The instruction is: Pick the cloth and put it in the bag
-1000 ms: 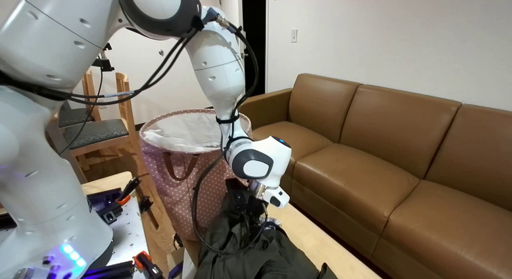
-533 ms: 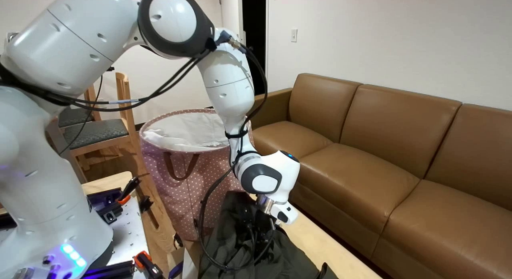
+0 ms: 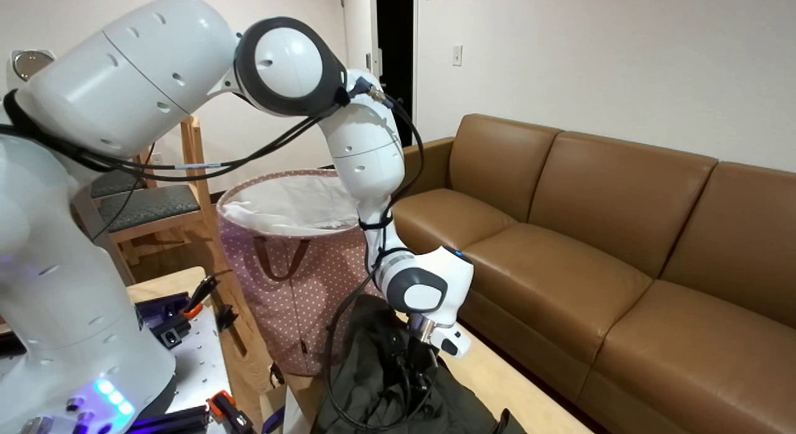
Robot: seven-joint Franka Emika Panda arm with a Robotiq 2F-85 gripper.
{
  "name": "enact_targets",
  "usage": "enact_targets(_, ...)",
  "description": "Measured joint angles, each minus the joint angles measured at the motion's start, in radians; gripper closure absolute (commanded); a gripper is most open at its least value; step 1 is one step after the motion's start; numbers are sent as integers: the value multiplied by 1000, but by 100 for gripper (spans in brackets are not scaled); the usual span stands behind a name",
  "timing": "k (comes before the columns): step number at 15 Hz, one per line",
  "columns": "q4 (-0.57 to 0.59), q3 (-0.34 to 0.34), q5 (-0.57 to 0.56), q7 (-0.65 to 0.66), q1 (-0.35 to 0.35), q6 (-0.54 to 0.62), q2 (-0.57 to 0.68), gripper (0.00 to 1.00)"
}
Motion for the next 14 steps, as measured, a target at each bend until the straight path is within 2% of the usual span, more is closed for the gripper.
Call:
enact_targets(6,23,2,0,-12,0,-15,5,94)
enact_targets(8,23,6,0,-19,-3,-14,-3,97)
enact_targets(11,0,20,0,-47,-22,0,-47,93)
enact_targets(14,-79,19,0,-56,-24,62,-145,93)
